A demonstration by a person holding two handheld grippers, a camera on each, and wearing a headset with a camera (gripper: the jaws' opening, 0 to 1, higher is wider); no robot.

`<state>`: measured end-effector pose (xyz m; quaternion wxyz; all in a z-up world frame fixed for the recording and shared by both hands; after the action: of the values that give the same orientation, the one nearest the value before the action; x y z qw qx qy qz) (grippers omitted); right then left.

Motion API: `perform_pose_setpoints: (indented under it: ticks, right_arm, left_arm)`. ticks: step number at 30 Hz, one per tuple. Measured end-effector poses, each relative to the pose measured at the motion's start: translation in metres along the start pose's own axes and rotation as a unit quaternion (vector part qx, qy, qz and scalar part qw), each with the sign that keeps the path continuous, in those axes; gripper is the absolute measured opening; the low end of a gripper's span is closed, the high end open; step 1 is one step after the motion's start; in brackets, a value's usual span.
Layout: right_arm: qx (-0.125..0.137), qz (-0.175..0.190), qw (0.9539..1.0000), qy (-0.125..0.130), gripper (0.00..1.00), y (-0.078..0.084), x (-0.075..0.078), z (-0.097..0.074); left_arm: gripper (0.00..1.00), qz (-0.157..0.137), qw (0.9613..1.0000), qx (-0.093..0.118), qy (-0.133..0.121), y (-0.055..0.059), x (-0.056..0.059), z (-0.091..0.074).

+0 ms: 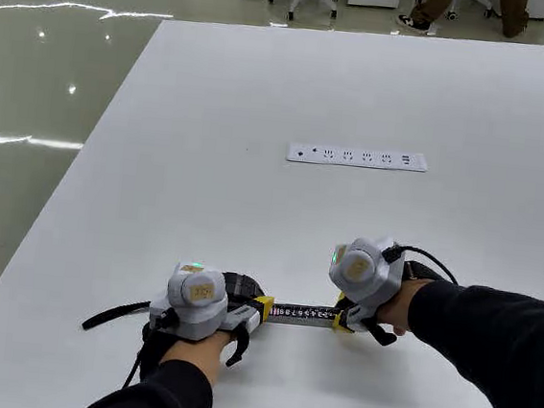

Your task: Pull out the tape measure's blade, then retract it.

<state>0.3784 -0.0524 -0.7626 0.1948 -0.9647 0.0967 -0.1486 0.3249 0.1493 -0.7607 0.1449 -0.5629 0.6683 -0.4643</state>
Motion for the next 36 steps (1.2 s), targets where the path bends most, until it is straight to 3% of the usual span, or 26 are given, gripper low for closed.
perform_pose_setpoints:
  ticks: [28,36]
  right_arm:
    - [0.011,0.008,0.9999,-0.006,0.11,-0.012,-0.002,0.006]
    - [0.025,0.015,0.9996,-0.007,0.11,-0.015,-0.004,0.007]
  left_arm:
    - [0.62,-0.008,1.0000,-0.003,0.004,-0.001,-0.001,-0.001]
    - [0.62,-0.009,0.9999,-0.003,0.005,-0.001,-0.001,0.000]
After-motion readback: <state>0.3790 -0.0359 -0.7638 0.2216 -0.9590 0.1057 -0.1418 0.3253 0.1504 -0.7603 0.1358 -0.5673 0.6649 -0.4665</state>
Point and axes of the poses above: the centre of the closed fingertips' face, and the gripper's own axes: z roughly forward along the fingers, x roughly to its right, y roughly out of its underside, the point moved 9 cm from there along -z, roughly backward along the fingers, and after that the axes turned 15 degrees about y, right-handed, at the moved point
